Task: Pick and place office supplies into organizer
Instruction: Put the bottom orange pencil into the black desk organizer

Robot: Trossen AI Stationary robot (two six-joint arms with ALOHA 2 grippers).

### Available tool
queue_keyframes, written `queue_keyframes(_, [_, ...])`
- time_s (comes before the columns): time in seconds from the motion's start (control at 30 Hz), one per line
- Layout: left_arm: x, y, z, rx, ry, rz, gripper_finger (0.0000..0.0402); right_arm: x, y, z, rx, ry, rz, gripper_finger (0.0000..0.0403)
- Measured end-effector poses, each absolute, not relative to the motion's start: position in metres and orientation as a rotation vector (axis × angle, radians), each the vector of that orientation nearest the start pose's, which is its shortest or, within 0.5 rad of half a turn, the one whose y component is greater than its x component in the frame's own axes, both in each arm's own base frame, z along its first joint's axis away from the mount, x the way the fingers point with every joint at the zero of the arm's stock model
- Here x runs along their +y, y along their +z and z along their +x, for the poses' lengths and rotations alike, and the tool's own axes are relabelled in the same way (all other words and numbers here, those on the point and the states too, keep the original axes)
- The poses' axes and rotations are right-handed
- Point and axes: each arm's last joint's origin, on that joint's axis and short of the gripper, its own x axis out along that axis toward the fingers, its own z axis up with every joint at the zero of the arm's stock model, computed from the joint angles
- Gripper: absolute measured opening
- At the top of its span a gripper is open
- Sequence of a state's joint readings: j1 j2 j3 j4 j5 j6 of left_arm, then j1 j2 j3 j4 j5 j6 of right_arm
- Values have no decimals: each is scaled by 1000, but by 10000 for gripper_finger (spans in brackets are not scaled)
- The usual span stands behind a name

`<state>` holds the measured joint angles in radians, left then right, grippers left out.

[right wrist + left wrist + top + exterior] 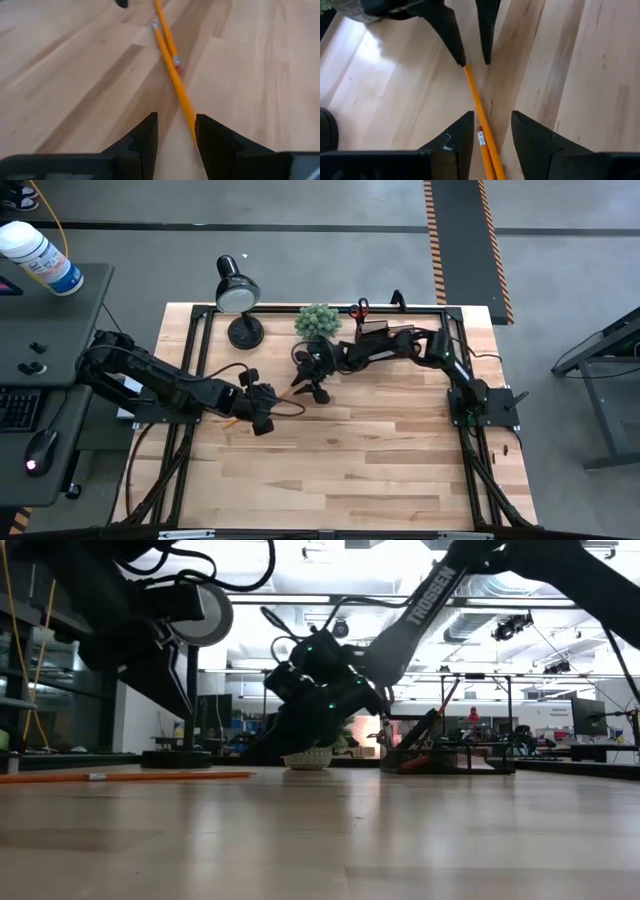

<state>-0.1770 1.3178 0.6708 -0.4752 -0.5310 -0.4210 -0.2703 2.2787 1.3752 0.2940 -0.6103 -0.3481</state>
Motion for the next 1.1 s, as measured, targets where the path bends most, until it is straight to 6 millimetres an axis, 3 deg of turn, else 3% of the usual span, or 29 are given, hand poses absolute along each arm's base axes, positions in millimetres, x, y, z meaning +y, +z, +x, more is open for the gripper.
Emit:
queue_keyframes(0.17, [-25,176,225,962,526,21,117,-113,94,463,514,379,-82,121])
queue_keyframes(0.63, [-25,176,225,965,521,48,117,-120,87,455,612,358,-98,117])
queue_keyframes(1.1, [-25,176,225,969,510,69,117,-117,84,452,650,397,-88,30])
